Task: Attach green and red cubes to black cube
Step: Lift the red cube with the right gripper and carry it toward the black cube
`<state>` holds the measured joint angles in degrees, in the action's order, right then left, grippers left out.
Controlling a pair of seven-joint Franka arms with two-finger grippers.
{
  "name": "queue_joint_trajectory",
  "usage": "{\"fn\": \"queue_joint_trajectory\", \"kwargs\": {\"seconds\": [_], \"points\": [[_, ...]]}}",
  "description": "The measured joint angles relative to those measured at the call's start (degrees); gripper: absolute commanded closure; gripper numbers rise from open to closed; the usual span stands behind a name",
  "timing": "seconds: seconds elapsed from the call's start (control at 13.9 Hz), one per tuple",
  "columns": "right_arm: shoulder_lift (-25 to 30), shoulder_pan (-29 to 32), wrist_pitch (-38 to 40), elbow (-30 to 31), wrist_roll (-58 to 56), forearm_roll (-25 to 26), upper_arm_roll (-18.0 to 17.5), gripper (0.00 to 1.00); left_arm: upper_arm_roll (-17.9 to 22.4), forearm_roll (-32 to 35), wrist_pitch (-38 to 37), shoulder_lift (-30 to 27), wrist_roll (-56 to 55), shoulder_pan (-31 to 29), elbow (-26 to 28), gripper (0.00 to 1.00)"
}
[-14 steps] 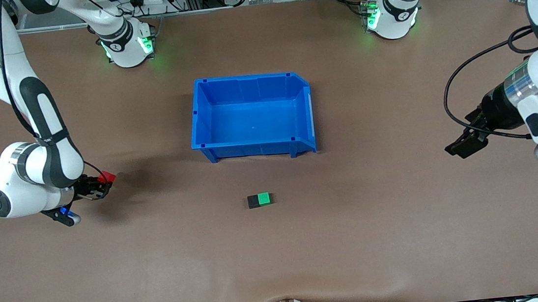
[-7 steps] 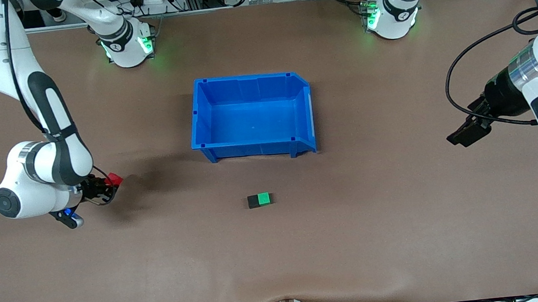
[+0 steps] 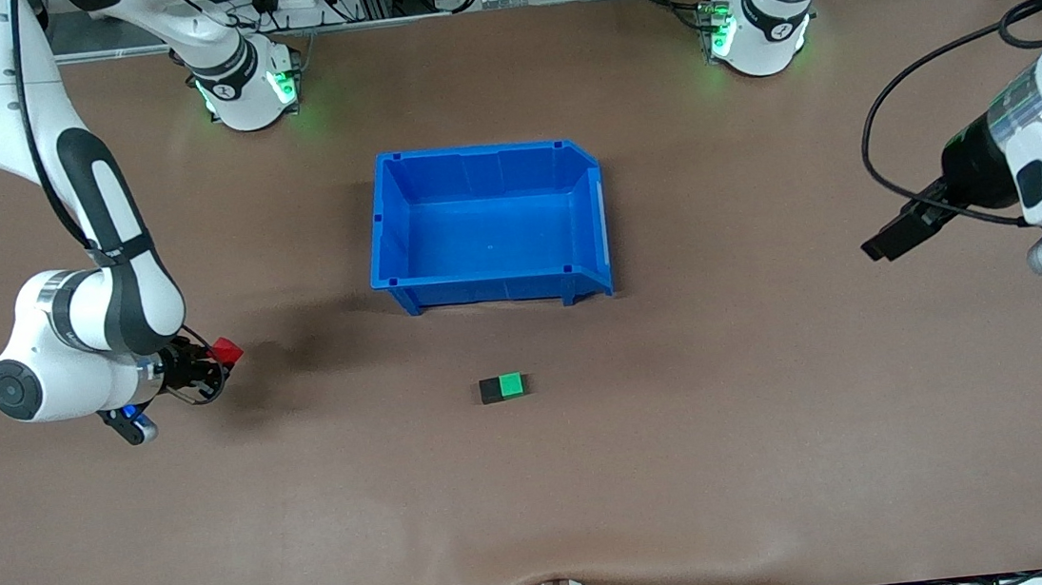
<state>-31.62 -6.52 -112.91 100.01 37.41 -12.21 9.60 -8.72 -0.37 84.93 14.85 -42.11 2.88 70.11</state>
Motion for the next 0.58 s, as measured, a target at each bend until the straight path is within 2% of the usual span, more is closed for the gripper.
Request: {"fn": "queue_joint_trajectory", "kwargs": {"seconds": [0.43, 0.58], "points": [[0.0, -2.6, 0.0, -1.6, 8.3, -1.0, -0.2, 1.0, 0.1, 0.0, -0.1, -7.7, 28.3, -6.0, 8.5, 0.0], [0.0, -2.8, 0.0, -2.1, 9.0, -2.6, -0.2, 1.0, 0.1, 0.0, 0.4, -10.6, 31.9, -6.6, 12.3, 0.0]]}}
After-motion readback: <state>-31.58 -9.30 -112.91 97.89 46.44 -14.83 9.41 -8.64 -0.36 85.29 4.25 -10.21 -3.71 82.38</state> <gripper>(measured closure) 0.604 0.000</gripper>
